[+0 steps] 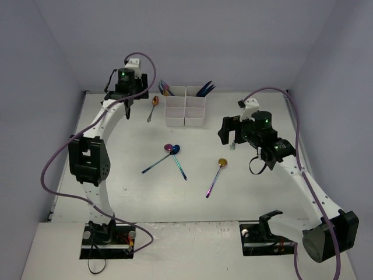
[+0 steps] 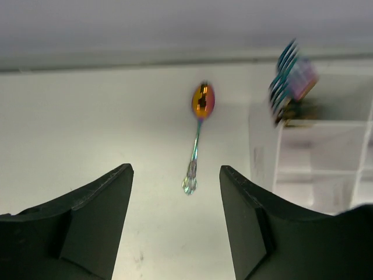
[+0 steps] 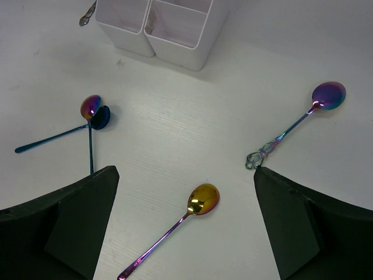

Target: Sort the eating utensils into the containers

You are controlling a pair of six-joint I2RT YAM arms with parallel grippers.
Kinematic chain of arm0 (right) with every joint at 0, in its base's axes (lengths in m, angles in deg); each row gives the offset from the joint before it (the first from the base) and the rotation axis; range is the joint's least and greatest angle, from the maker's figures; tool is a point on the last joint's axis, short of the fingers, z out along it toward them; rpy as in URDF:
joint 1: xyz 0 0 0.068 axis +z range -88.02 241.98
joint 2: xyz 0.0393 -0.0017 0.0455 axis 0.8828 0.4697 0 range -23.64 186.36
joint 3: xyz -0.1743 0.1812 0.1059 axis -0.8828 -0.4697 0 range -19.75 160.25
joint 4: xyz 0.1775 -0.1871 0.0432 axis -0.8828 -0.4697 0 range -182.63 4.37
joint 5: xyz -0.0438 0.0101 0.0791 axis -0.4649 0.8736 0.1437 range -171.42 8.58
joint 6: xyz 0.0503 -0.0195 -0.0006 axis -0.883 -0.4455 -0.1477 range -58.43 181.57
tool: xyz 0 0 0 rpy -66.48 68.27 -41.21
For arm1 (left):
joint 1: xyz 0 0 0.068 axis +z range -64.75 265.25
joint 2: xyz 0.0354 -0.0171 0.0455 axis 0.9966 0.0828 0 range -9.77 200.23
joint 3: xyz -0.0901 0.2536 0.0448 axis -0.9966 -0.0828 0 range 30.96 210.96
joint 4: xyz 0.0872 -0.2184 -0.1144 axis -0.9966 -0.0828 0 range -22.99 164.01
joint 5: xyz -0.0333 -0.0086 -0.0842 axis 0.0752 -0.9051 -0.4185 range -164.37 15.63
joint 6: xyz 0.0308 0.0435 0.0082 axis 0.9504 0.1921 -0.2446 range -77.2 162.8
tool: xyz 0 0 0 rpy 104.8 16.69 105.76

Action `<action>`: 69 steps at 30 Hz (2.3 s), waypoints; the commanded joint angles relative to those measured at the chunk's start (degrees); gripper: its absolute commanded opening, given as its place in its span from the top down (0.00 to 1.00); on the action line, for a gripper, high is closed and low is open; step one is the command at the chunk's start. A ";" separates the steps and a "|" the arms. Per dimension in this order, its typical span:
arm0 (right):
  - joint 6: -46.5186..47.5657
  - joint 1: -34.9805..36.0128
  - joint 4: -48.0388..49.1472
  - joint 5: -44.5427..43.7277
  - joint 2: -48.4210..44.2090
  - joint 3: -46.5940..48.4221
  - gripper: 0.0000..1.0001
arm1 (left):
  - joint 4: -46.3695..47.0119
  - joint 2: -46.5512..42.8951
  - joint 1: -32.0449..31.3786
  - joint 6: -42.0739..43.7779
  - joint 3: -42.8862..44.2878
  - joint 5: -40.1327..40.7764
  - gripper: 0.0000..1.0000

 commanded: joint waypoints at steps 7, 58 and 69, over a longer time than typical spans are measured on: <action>-0.94 -0.41 1.20 0.94 -2.14 -0.17 0.00 | 8.29 4.91 2.03 2.14 -0.87 -5.79 0.42; -3.29 0.58 0.64 3.42 -1.25 -0.44 0.00 | 0.55 -5.79 -0.69 -18.05 -32.67 -5.97 1.00; -2.94 1.43 0.64 3.98 -1.47 -1.30 0.00 | -5.07 -11.71 -3.44 -18.54 -38.50 -0.38 0.93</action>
